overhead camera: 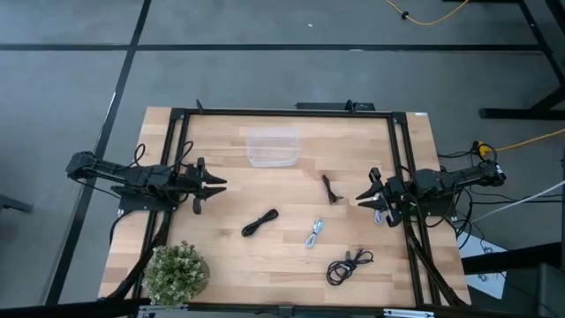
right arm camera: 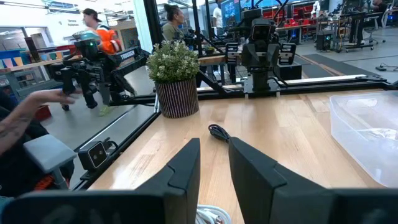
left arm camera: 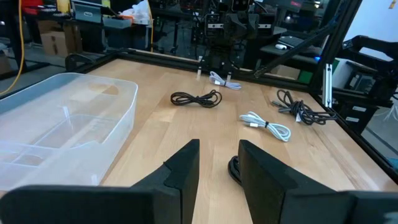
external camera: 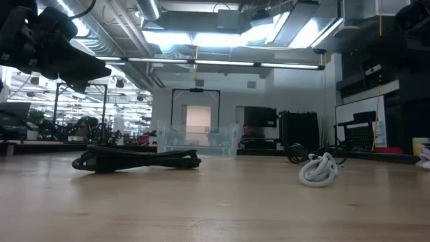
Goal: Pick and place USB-C Cables
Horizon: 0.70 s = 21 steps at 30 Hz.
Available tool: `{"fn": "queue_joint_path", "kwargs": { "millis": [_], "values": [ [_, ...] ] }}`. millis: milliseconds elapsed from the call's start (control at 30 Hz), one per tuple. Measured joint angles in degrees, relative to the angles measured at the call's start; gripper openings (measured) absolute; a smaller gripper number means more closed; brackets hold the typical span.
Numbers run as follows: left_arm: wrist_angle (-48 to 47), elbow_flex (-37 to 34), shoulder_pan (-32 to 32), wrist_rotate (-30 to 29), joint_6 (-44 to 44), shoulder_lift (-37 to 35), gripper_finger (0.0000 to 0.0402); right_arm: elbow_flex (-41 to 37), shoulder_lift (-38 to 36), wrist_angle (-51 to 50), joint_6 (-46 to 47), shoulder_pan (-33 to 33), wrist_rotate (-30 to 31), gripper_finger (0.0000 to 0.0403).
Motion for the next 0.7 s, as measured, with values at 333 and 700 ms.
{"fn": "queue_joint_path", "kwargs": {
  "millis": [333,700],
  "values": [
    [4.2,0.0,0.1,-3.5,0.7,0.0,0.0105,0.0,0.0,3.2,1.8,0.0,1.5,0.0090],
    [34.7,0.0,2.4,-8.4,4.6,0.9,0.0105,0.0,0.4,35.5,-10.3,0.0,3.9,0.0090]
  ]
}}
